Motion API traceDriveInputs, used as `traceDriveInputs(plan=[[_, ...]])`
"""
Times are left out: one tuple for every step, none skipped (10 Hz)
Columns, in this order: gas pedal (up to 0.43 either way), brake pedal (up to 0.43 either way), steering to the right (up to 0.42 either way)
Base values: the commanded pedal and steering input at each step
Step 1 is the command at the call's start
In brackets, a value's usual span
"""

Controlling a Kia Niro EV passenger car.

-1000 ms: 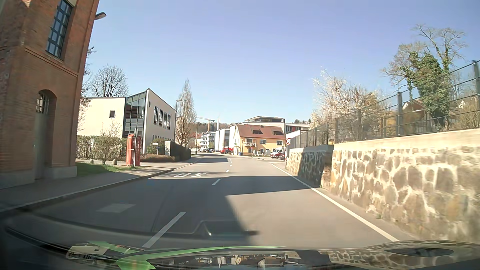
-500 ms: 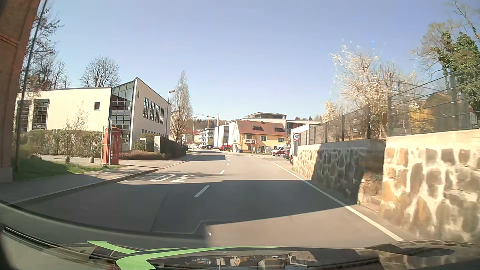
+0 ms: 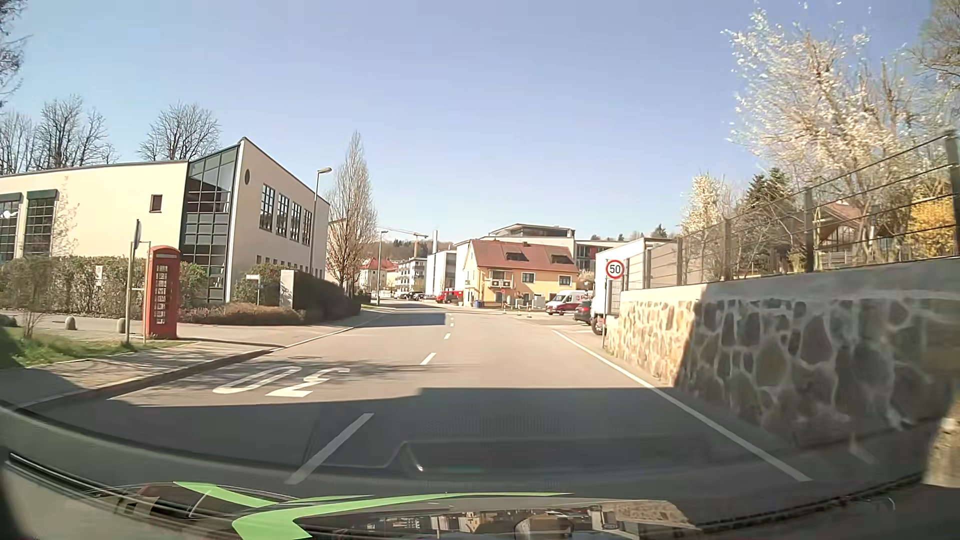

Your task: Follow the waypoints while adhering to traffic rules and regulations

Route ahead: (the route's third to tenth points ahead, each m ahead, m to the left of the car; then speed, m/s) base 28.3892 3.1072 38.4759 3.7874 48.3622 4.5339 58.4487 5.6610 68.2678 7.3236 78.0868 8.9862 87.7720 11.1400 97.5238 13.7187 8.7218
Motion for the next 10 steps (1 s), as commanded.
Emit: traceDriveInputs(plan=[[0.0, 0.0, 0.001], [0.0, 0.0, 0.0], [0.0, 0.0, 0.0], [0.0, 0.0, -0.003], [0.039, 0.0, -0.003], [0.098, 0.0, -0.003], [0.098, 0.0, -0.004], [0.098, 0.0, -0.004], [0.098, 0.0, -0.004], [0.098, 0.0, -0.004]])
